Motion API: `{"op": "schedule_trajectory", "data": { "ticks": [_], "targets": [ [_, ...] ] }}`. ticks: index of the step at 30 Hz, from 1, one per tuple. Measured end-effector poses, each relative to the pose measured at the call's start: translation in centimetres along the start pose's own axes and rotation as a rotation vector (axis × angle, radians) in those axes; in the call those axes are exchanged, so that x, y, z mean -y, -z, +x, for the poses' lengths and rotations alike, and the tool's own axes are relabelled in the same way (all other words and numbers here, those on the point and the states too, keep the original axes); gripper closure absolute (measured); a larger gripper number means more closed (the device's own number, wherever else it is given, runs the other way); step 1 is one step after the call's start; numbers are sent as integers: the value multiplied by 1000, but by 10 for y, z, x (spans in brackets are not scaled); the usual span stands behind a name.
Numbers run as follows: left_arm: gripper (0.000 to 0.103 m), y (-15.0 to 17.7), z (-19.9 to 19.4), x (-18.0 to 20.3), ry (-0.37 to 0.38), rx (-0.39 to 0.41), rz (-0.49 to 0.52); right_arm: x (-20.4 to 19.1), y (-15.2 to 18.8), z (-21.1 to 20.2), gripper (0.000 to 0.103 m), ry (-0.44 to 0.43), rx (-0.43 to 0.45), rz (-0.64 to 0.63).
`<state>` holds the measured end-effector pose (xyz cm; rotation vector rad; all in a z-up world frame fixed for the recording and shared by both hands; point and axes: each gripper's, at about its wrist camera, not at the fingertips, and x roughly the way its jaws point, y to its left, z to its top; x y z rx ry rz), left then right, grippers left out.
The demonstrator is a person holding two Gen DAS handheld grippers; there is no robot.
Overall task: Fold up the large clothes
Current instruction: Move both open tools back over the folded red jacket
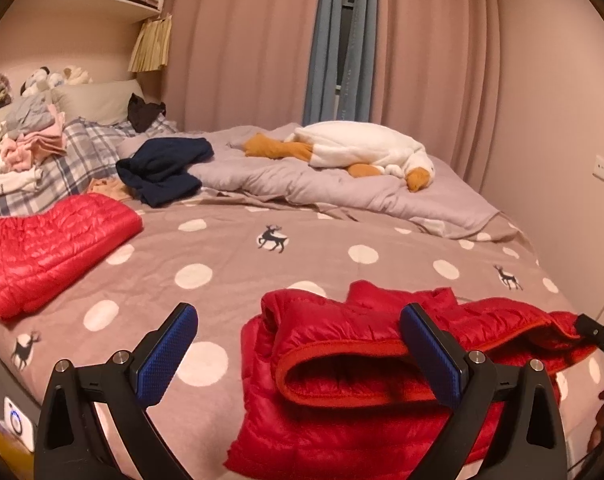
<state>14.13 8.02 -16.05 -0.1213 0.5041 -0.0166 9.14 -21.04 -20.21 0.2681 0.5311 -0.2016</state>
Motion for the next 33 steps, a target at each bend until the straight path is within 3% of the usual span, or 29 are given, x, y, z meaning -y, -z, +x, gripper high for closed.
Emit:
{"op": "schedule_trajectory", "data": {
  "ticks": [33],
  "targets": [
    [3, 1, -7, 5, 24, 4, 10, -7, 0, -9, 0, -18, 11, -24]
  ]
}}
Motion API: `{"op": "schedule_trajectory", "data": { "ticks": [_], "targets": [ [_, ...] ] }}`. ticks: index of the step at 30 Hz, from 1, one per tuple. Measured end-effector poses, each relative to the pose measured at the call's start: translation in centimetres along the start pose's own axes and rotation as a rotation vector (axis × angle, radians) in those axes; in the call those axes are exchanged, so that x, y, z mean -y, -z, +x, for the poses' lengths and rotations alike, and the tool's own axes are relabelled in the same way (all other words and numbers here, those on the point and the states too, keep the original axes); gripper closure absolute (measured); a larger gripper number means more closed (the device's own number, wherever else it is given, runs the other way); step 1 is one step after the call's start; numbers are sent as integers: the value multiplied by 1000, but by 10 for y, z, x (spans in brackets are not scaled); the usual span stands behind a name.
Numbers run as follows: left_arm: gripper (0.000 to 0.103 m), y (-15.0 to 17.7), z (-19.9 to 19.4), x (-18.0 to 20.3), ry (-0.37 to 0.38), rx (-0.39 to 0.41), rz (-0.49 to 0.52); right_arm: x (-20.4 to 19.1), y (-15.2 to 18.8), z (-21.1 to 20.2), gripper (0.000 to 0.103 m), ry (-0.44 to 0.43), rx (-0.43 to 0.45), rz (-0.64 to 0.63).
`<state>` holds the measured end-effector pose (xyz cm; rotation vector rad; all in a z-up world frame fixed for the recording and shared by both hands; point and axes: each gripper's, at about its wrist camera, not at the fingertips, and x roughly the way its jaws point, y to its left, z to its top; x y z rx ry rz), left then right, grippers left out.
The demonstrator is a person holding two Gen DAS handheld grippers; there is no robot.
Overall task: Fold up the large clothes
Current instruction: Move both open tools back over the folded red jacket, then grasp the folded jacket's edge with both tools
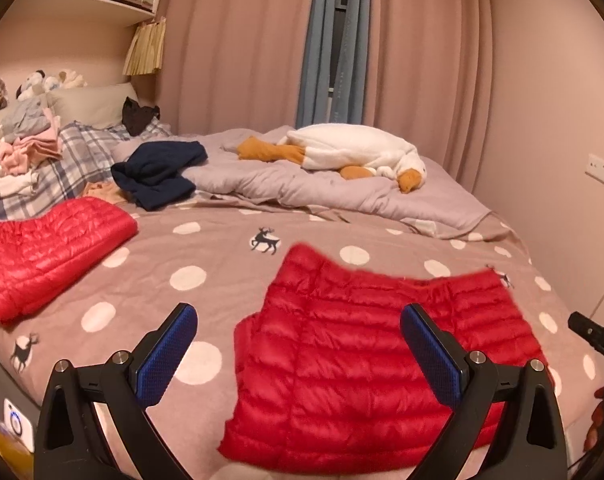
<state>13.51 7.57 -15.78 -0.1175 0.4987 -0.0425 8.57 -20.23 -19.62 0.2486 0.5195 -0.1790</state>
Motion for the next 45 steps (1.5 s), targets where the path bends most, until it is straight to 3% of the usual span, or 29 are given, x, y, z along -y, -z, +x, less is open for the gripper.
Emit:
{"op": "schedule_trajectory", "data": {
  "ticks": [16, 22, 34, 40, 45],
  "targets": [
    [2, -2, 21, 3, 9, -27, -5, -2, -1, 23, 0, 3, -29, -13],
    [2, -7, 50, 7, 30, -33, -30, -6, -6, 56, 0, 2, -65, -28],
    [2, -5, 123, 27, 63, -118, -30, -35, -14, 137, 0, -32, -141, -84],
    [2, 27, 174, 22, 52, -225, -56, -37, 4, 183, 0, 24, -173, -110],
    [1, 40, 184, 18, 72, -182, -105, -35, 15, 193, 0, 24, -120, -99]
  ]
}}
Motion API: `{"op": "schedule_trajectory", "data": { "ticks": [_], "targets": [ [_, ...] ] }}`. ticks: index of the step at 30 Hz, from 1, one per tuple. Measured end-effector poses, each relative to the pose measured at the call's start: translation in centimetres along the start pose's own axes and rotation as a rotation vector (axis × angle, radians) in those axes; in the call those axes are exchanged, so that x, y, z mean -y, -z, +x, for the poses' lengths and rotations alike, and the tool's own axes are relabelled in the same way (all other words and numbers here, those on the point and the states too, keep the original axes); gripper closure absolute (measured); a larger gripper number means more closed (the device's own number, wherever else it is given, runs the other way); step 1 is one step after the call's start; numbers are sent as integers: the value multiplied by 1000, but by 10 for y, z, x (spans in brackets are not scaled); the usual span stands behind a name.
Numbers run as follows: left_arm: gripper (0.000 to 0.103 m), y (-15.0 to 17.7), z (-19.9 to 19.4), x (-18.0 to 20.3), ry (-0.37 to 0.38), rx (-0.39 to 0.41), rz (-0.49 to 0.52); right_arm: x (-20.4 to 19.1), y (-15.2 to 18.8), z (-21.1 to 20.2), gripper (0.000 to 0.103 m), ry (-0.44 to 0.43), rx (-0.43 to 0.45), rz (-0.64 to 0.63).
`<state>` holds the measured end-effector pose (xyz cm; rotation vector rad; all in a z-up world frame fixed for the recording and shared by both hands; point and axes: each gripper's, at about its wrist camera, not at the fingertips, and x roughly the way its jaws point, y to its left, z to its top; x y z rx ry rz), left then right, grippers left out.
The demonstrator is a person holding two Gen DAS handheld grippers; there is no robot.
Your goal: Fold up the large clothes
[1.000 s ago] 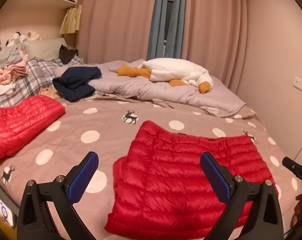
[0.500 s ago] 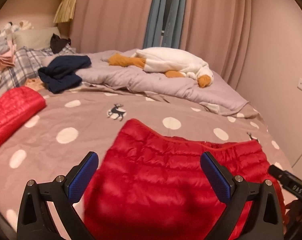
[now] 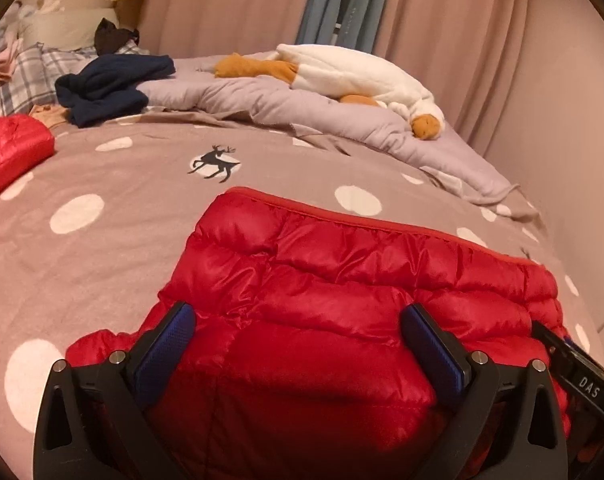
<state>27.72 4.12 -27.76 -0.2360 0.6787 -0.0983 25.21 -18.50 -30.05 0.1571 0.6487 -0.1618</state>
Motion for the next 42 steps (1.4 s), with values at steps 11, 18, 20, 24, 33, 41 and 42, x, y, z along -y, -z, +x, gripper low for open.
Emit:
{"op": "schedule_trajectory", "data": {
  "ticks": [11, 18, 20, 24, 33, 41, 42],
  "targets": [
    [1, 0, 1, 1, 3, -6, -6, 0, 1, 6, 0, -1, 11, 3],
    [1, 0, 1, 0, 3, -8, -6, 1, 3, 4, 0, -11, 31, 12],
    [1, 0, 0, 0, 6, -6, -7, 1, 4, 2, 0, -18, 42, 18],
    [1, -2, 2, 0, 5, -8, -10, 4, 3, -3, 0, -43, 46, 31],
    [1, -6, -70, -3, -113, 139, 17, -16, 0, -58, 0, -118, 82, -7],
    [1, -3, -90, -38, -132, 107, -74, -52, 17, -25, 0, -96, -83, -72],
    [1, 0, -90, -43, -140, 95, -83, -57, 21, -14, 0, -53, -100, -117]
  ]
}}
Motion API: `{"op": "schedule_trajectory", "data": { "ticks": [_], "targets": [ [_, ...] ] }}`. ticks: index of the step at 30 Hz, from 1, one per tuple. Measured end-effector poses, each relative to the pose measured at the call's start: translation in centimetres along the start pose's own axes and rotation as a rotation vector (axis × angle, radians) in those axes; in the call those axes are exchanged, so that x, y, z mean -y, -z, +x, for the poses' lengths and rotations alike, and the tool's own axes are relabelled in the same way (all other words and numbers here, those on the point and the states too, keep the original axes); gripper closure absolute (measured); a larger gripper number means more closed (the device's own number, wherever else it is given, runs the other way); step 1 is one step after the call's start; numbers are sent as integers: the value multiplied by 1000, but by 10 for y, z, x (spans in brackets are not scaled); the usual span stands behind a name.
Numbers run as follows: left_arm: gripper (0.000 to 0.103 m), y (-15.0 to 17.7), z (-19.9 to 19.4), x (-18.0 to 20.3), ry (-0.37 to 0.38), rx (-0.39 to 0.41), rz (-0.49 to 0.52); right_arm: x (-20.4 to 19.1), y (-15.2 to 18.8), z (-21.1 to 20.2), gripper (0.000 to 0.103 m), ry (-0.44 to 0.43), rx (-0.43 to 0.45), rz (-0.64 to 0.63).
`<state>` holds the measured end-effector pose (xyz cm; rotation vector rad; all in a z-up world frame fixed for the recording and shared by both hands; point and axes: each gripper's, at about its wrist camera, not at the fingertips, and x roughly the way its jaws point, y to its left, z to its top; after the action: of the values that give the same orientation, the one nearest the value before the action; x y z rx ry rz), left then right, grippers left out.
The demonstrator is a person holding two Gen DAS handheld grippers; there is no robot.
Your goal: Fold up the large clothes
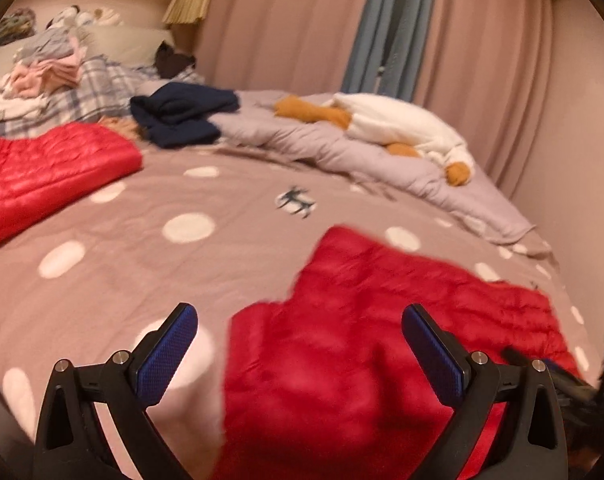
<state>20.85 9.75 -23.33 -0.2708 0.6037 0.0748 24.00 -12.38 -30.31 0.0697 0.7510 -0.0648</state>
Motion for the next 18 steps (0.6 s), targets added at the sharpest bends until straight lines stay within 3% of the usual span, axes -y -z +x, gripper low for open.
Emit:
{"op": "schedule_trajectory", "data": {
  "ticks": [3, 8, 18],
  "targets": [
    [1, 7, 3, -15, 2, -51, -51, -9, 2, 24, 0, 98, -10, -62],
    [1, 11, 1, -24, 8, -84, -104, -6, 1, 30, 0, 100, -11, -49],
    [1, 22, -10, -5, 10, -112, 5, 21, 11, -47, 0, 25, 83, 89]
  ]
}}
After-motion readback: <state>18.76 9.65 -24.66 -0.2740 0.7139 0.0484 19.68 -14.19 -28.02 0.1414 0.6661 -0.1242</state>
